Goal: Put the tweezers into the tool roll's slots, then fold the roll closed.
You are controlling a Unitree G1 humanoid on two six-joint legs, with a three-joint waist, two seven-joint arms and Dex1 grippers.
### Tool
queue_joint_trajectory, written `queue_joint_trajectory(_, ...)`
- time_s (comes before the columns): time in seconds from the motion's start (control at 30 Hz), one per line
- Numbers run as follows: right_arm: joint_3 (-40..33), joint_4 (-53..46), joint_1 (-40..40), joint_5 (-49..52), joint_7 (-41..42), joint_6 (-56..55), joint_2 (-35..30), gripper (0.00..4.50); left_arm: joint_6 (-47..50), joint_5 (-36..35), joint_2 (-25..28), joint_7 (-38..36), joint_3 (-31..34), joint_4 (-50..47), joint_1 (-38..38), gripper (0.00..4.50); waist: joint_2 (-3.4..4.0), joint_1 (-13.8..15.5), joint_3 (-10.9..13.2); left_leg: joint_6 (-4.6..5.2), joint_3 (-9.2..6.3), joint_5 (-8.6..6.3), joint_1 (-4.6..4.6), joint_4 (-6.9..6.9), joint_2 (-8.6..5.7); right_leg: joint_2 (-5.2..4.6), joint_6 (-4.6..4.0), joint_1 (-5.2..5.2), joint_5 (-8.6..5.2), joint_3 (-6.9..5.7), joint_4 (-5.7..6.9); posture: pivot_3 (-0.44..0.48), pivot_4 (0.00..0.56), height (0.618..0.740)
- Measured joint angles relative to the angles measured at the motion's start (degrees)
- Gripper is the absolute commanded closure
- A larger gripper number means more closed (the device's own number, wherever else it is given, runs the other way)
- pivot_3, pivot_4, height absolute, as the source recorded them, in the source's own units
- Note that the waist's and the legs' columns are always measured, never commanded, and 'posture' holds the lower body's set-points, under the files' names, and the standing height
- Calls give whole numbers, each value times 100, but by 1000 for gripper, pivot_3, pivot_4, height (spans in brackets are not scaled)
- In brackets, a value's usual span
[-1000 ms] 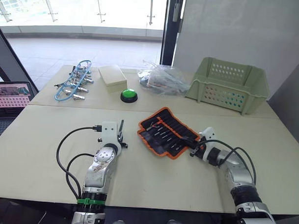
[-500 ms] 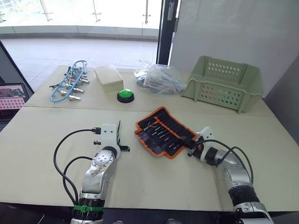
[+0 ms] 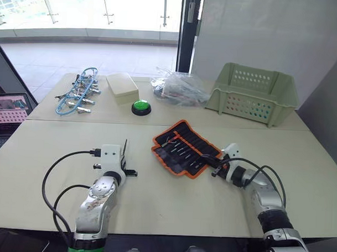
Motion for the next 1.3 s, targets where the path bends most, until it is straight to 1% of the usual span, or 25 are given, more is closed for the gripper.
queue_joint_trajectory(0.1, 11, 5, 1, 0, 14, 0, 9, 4500, 66, -106, 156, -164, 58, -306, 209, 4468, 0, -11, 0, 0, 0, 0, 0, 0, 1, 1, 0, 0, 0, 0, -1, 0, 150, 740)
queue_joint_trajectory(0.3, 20, 102, -58, 0, 56, -2, 22, 4500, 171, -308, 414, -343, 382, -1063, 810, 2558, 0, -23, 1, 0, 1, 0, 2, -1, 3, 2, -1, 0, 0, 1, -1, 0, 150, 740)
queue_joint_trajectory(0.4, 20, 156, -92, 0, 94, -3, 21, 4500, 180, -364, 420, -391, 462, -1220, 1084, 1542, -1, -24, 2, 0, 1, 0, 2, -1, 5, 3, -1, 1, 0, 1, -2, 0, 150, 740)
queue_joint_trajectory(0.53, 20, 183, -114, -1, 122, -5, 21, 4500, 160, -386, 439, -420, 446, -1266, 1247, 221, -2, -27, 2, 0, 1, 0, 3, -1, 6, 4, -1, 1, 0, 1, -2, 0, 150, 740)
queue_joint_trajectory(0.57, 20, 182, -114, -1, 125, -5, 21, 4500, 152, -383, 439, -416, 427, -1264, 1265, 46, -2, -28, 2, 0, 1, 0, 3, -1, 6, 4, -1, 1, 0, 1, -2, 0, 150, 740)
queue_joint_trajectory(0.77, 22, 171, -109, -2, 126, -5, 19, 4500, 110, -386, 312, -390, 326, -924, 1101, 46, -2, -28, 2, 0, 1, 0, 3, -1, 6, 5, -2, 1, 0, 0, -2, 0, 150, 740)
queue_joint_trajectory(0.93, 31, 144, -99, -10, 145, -5, 4, 4500, 181, -352, 602, -443, 283, -559, 775, 46, -2, -32, 2, 0, 1, 0, 1, -1, 6, 5, -2, -1, 0, 0, -2, 0, 150, 740)
queue_joint_trajectory(1.07, 31, 103, -62, -10, 146, -5, -8, 4500, 766, -379, 942, -496, 287, -588, 547, 46, 0, -28, 3, 0, 1, 0, 1, -1, 6, 5, -1, -1, 0, 0, -1, 0, 150, 740)
queue_joint_trajectory(1.27, 32, 2, 17, -10, 119, -5, 4, 4500, 1478, -485, 1107, -524, 282, -596, 290, 46, 0, -24, 3, 0, 0, 0, 3, -1, 7, 5, -1, -1, 0, -1, 0, 0, 150, 740)
queue_joint_trajectory(1.3, 32, -2, 22, -10, 116, -5, 6, 4500, 1528, -502, 1118, -530, 301, -596, 266, 296, 0, -24, 3, 0, 0, 0, 3, -1, 6, 5, -1, 0, 0, -1, 0, 0, 150, 740)
